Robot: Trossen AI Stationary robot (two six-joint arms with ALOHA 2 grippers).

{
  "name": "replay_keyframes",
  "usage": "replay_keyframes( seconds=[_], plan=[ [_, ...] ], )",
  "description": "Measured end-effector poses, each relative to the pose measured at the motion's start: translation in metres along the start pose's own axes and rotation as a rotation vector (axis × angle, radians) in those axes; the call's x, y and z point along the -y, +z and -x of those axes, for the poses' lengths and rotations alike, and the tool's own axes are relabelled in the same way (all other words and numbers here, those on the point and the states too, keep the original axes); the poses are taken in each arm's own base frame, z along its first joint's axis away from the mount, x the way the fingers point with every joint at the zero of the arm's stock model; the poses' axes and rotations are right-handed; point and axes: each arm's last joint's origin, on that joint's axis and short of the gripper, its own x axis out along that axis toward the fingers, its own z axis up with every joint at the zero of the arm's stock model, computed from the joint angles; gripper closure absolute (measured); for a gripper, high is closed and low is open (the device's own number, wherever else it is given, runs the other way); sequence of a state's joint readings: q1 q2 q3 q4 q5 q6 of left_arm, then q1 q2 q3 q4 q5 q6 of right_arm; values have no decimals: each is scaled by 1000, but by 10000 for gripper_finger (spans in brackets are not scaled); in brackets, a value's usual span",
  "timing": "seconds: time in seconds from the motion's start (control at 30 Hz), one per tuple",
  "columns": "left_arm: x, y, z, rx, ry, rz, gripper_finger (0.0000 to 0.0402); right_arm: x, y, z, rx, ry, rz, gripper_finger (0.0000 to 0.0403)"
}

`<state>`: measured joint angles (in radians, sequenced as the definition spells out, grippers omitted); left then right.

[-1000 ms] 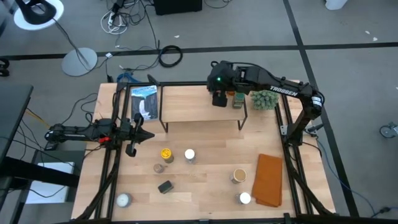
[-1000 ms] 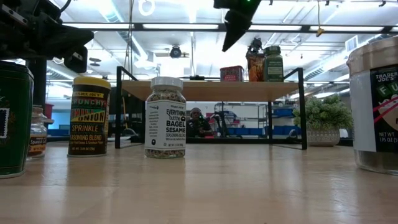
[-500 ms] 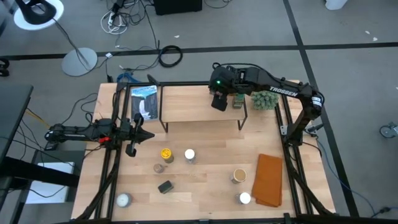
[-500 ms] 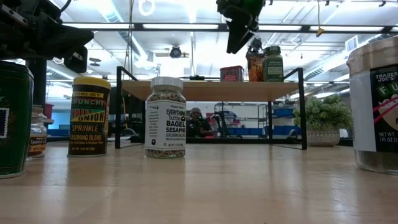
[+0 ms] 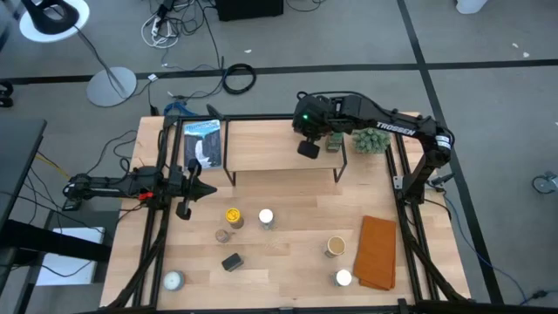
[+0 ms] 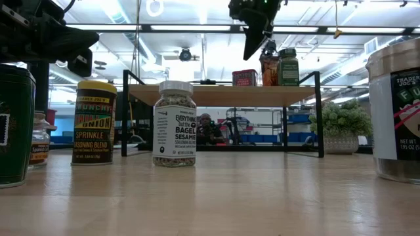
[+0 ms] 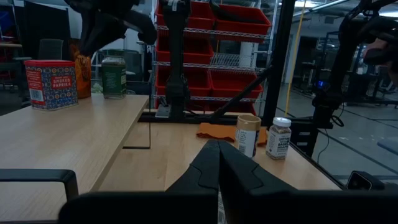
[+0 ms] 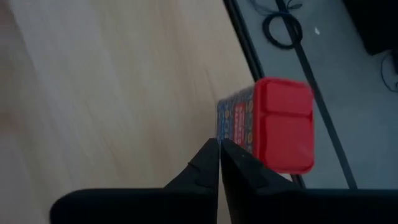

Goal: Shelf spices
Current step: Put the red seasoning can on the shelf

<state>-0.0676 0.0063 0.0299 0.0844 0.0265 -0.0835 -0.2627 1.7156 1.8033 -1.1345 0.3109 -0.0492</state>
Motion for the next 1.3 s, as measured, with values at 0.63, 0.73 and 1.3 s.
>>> replay_keyframes(
  seconds=[0.63,0.73,1.3],
  plan=[
    [0,0,0,0,0,0,395,25,-7,-16,-44,-25,-67,401],
    [0,0,0,0,0,0,395,25,-7,-16,-42,3,-69,402],
    [0,0,0,0,0,0,395,23,-6,-14,-50,-93,-1,403]
  ],
)
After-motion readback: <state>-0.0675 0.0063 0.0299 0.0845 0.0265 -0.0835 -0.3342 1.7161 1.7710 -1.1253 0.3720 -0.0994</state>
